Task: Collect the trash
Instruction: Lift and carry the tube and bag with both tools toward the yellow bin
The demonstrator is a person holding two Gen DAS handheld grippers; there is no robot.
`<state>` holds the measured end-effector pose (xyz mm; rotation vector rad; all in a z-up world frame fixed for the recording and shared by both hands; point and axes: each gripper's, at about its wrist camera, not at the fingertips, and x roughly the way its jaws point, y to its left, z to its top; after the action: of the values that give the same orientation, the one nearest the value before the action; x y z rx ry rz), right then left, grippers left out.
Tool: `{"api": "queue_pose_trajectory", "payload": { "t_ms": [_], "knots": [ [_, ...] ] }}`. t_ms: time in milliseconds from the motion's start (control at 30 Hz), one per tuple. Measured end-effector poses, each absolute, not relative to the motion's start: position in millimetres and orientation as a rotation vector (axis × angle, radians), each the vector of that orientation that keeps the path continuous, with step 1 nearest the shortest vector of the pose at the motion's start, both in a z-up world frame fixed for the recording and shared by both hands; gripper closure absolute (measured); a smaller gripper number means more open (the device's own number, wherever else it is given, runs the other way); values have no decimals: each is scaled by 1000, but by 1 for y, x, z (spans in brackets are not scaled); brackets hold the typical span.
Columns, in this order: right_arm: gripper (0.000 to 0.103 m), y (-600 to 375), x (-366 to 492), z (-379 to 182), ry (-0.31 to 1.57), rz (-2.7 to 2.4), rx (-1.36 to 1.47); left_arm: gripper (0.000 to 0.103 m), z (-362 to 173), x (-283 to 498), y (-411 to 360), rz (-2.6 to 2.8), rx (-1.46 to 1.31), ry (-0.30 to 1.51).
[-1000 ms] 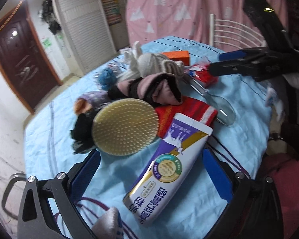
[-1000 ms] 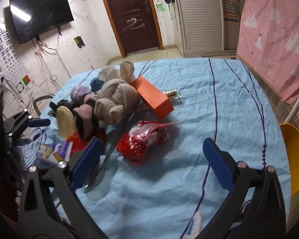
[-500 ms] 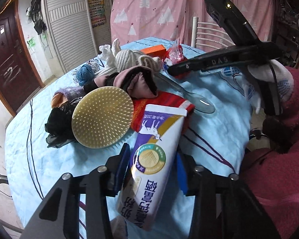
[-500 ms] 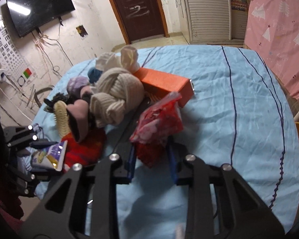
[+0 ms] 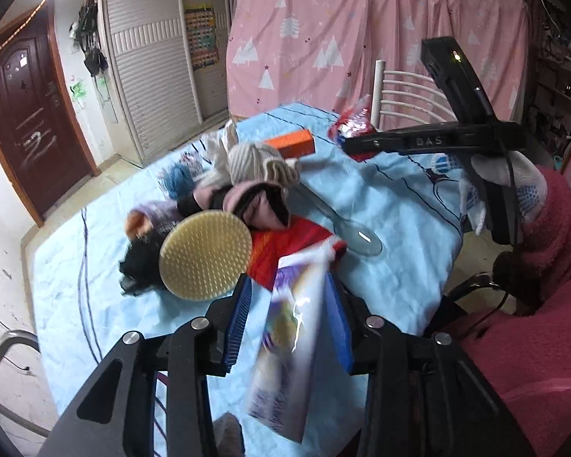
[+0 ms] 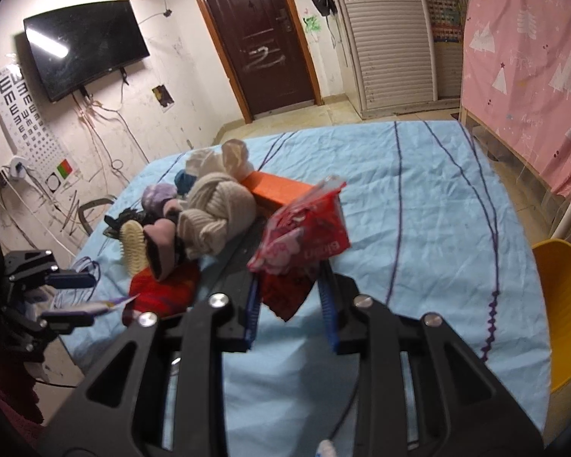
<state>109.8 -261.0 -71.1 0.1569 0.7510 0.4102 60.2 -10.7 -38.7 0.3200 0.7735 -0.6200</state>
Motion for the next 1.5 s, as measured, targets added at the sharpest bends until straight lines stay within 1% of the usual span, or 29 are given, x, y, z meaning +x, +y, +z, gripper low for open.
{"api": "queue_pose_trajectory", "payload": {
  "t_ms": [67,167,267,367,433,533,600,767,800,900,933,1000,1167,1300,1400,1500],
  "knots": [
    [77,-270,109,-72,745,409,172,76,-44,65,-13,-605,338,796],
    [77,-279,106,-75,748,416,183,76,-55,74,-19,-579,368,864],
    [77,-288,104,-77,744,413,199,76,-52,76,-14,-620,293,909],
    [77,-297,105,-78,739,406,222,73,-49,78,-15,-646,261,922],
    [77,-301,103,-78,733,400,222,70,-56,79,-20,-636,287,953],
    [77,-313,98,-77,721,380,221,61,-69,79,-26,-630,324,994],
    [77,-321,97,-77,718,361,225,57,-74,77,-28,-636,325,1009],
    [77,-345,96,-79,711,307,238,57,-77,70,-31,-622,356,988],
    [77,-349,96,-80,713,296,242,60,-78,69,-34,-619,362,983],
    [77,-361,95,-84,716,268,258,78,-77,58,-42,-615,385,951],
    [77,-364,95,-85,716,262,262,82,-77,54,-45,-606,393,936],
    [77,-370,95,-88,715,247,270,86,-77,47,-50,-581,408,908],
    [77,-388,94,-92,704,203,277,87,-69,47,-47,-522,381,881],
    [76,-416,96,-95,697,143,286,87,-40,48,-47,-536,325,824],
    [76,-440,98,-98,689,95,299,87,-15,57,-64,-573,315,774],
    [76,-461,100,-102,681,54,310,87,8,77,-99,-642,291,733]
  ]
}}
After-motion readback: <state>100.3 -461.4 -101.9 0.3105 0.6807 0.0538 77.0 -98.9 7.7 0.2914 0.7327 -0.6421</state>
